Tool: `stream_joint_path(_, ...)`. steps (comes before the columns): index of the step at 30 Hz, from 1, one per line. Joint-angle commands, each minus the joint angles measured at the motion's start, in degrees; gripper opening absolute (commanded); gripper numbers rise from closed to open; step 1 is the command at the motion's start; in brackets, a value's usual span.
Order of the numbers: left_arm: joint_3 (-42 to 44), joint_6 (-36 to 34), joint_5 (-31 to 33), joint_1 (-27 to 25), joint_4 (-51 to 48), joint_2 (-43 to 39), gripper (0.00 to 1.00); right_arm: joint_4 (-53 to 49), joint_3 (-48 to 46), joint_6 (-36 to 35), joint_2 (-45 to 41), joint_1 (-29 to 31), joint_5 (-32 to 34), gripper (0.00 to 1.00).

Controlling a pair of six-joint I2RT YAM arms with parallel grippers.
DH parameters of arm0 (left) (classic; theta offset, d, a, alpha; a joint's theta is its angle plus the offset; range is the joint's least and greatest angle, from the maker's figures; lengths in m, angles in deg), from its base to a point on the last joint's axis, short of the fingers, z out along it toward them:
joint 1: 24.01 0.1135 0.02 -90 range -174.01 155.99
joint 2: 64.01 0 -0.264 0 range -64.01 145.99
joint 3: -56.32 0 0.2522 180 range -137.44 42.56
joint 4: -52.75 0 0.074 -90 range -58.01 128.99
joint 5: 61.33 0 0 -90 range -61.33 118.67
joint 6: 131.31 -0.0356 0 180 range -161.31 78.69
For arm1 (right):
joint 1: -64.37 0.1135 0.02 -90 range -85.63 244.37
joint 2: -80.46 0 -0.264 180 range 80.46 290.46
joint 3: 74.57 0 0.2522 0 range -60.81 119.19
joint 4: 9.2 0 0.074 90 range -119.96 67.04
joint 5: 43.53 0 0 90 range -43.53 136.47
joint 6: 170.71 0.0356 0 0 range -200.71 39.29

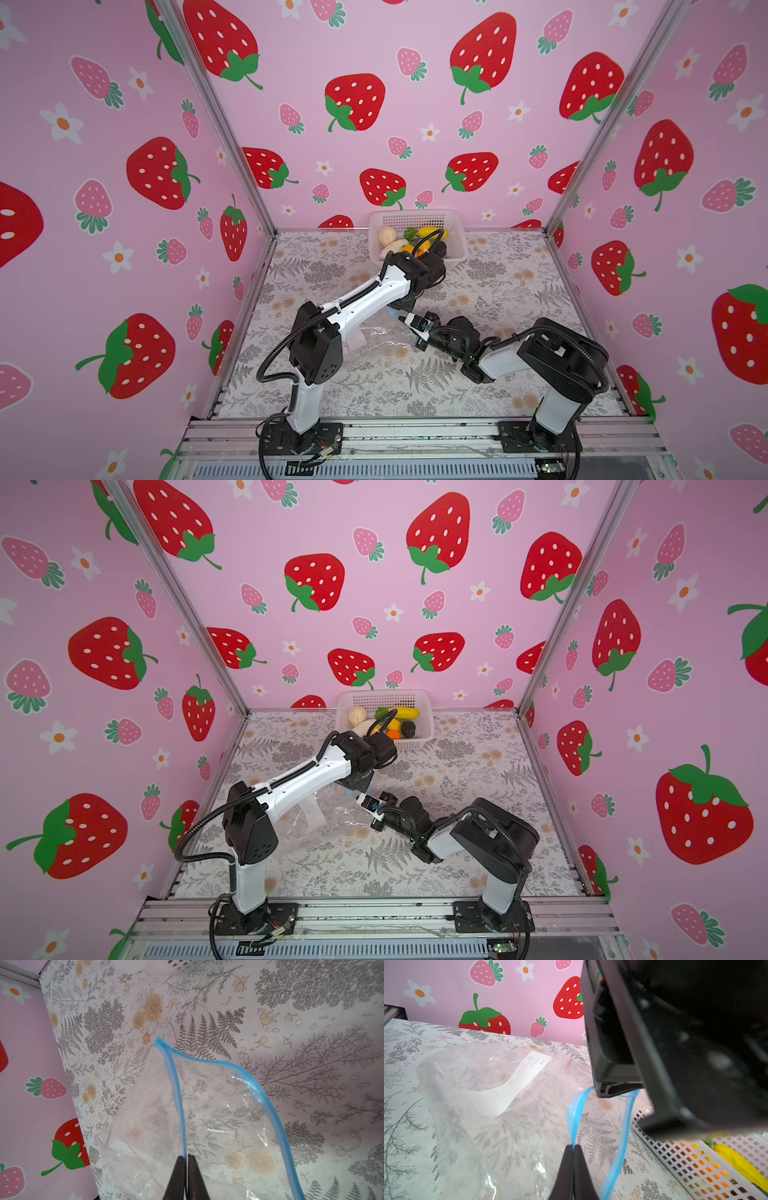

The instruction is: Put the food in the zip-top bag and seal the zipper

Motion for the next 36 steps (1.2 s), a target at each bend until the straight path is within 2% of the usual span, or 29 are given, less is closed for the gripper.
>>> stream_joint_path(1,0.37,1.37,2.34,-0.17,-1.28,0.17,0.07,2.62,-0.10,0.65,0.81,0.38,0.42,0.00)
stream_joint_path(2,0.37,1.32,2.34,-0.06,-1.28,0.14,0.01,2.65,-0.03,0.66,0.78,0.36,0.44,0.00)
stream_joint_path(8,0.46,1.36,2.34,0.01,-1.02,-0.24,0.00,2.89,-0.13,1.49,0.53,0.33,0.55,0.00)
stream_joint_path(12,0.88,0.99,2.29,0.07,-0.17,-0.69,0.00,2.34,-0.04,2.55,-0.11,0.33,1.76,0.13)
stream_joint_path(15,1.46,0.49,2.38,0.03,0.37,-1.18,0.00,1.00,-0.27,3.06,-1.26,0.38,2.19,0.28)
stream_joint_path(18,2.36,-0.03,2.86,0.12,1.63,-1.94,0.00,-1.08,-0.39,3.79,-3.32,0.33,1.78,0.37)
stream_joint_path(22,2.32,-0.88,2.61,0.17,2.65,-2.64,0.00,-7.26,-1.39,4.57,-9.33,0.33,1.05,0.43)
stream_joint_path(27,1.51,-2.46,2.10,0.16,3.61,-3.23,0.00,-19.02,-1.25,6.83,-18.71,-0.49,4.49,0.48)
stream_joint_path(32,1.51,-3.55,1.83,0.37,5.54,-4.22,0.00,-27.62,2.25,13.26,-22.81,-8.75,3.88,0.50)
stream_joint_path(36,1.34,-3.47,1.61,0.64,5.58,-4.22,0.00,-34.74,9.00,18.62,-21.10,-16.18,2.66,0.50)
